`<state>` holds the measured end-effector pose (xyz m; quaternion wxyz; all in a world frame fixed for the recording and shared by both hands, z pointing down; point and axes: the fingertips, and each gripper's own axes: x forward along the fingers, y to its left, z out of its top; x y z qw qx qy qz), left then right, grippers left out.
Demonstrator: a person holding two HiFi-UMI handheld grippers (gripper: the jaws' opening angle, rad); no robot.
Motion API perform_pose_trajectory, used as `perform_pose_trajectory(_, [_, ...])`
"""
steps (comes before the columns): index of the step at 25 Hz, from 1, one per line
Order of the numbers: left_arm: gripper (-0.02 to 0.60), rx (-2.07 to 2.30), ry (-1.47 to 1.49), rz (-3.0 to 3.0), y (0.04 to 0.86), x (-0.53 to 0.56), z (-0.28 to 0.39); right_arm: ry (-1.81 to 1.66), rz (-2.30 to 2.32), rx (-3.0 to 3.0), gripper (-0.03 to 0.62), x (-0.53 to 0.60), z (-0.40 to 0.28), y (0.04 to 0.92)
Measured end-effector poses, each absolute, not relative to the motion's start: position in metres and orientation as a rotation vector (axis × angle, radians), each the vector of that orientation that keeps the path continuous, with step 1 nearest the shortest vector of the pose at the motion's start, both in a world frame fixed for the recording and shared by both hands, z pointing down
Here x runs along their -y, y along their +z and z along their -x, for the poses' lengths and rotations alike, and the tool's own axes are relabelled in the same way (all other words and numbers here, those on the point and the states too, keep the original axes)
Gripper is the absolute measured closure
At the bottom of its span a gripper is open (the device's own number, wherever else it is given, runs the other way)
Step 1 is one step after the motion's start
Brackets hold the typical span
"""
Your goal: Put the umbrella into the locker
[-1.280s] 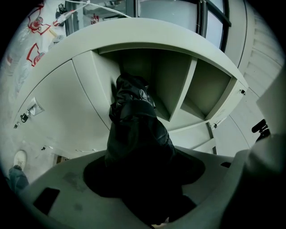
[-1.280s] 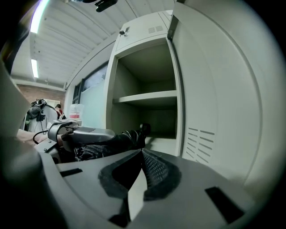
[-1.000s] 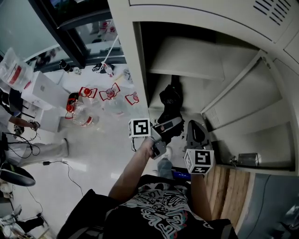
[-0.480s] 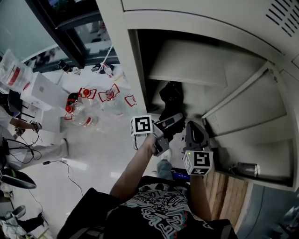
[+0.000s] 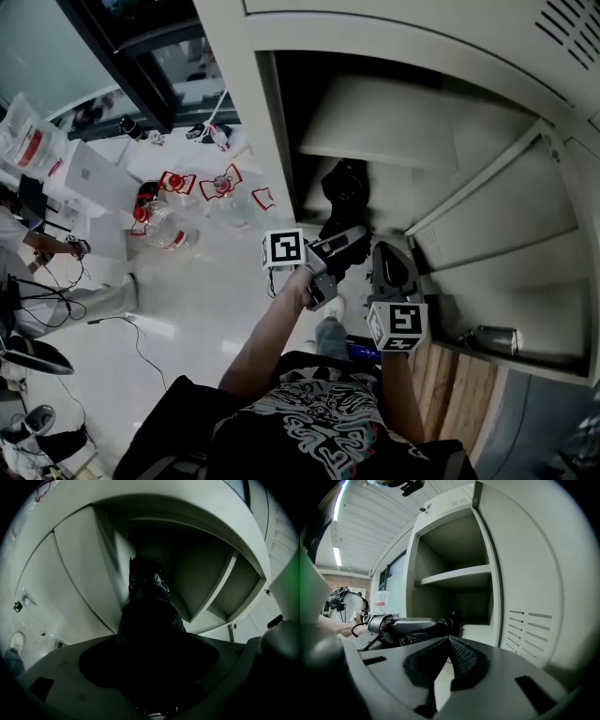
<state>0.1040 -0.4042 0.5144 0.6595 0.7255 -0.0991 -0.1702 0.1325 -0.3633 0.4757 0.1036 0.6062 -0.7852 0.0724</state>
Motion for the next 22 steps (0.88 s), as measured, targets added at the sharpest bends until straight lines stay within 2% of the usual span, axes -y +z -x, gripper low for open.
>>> perform_pose_trajectory(22, [0.229, 0.385, -0.421, -1.636, 0.524, 0.388, -0.070, 0.176, -1.832, 2.344, 0.592, 0.329, -0.135, 0.461])
